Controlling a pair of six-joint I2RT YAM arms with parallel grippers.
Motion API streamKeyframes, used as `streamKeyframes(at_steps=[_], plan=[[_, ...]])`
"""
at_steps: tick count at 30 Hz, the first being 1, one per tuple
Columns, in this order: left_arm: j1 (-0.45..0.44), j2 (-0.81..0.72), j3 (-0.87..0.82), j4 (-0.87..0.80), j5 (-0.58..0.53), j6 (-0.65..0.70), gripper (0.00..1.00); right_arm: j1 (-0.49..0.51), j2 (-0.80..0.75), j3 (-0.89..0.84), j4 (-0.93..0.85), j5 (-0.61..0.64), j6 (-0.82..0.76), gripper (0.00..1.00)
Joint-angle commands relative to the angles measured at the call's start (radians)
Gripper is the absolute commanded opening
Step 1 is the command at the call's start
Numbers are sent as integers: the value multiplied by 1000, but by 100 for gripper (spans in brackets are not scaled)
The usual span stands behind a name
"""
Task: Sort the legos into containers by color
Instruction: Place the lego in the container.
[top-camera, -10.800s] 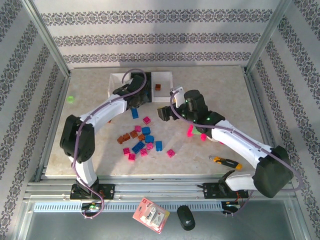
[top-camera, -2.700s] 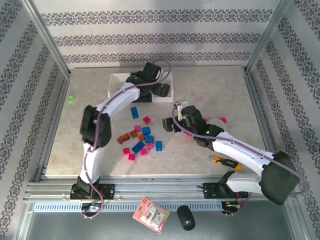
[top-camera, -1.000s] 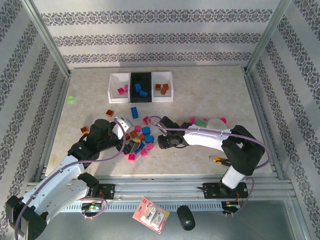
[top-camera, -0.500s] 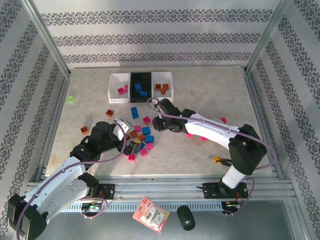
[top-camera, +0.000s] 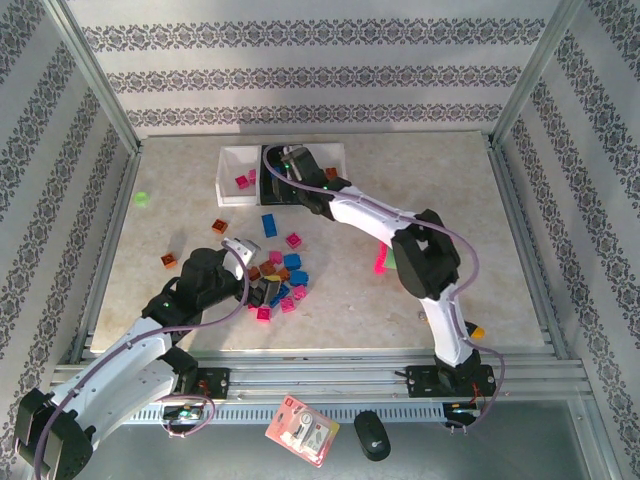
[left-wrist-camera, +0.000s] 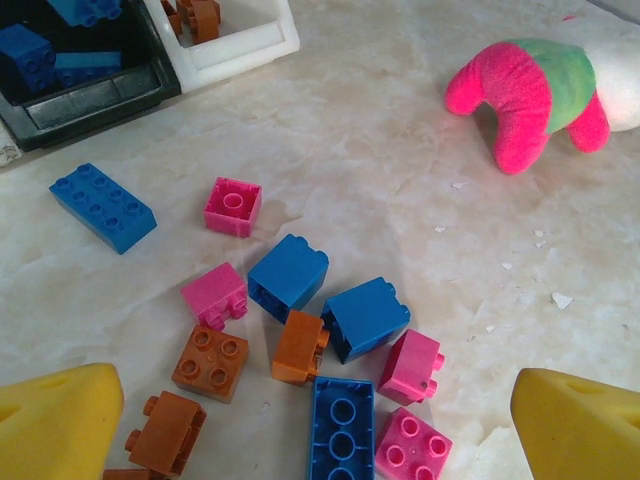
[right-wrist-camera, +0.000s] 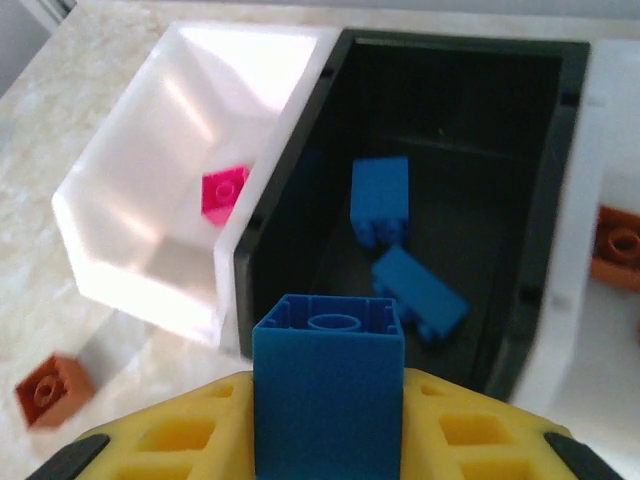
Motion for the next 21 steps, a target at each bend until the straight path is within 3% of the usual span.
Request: streamKeyframes(at_steps=[1,7,12,17,21], plan=[[-4,-12,-13,61,-27,-39,99,-15,81,121,22,22,-23,33],[-3,2,-11,51,-112,-82,99,-24,182,245,13,23,-45,36],[-1,33,31,-24,-208,-126,99,-25,151,263,7,2,-70,56],[26,156,121,-150,-262,-247,99,-22,0,130,44,-12,-95,69],[103,318,208,-239,-203,-336,99,-11,-171,-95,115,-12,-111,72]])
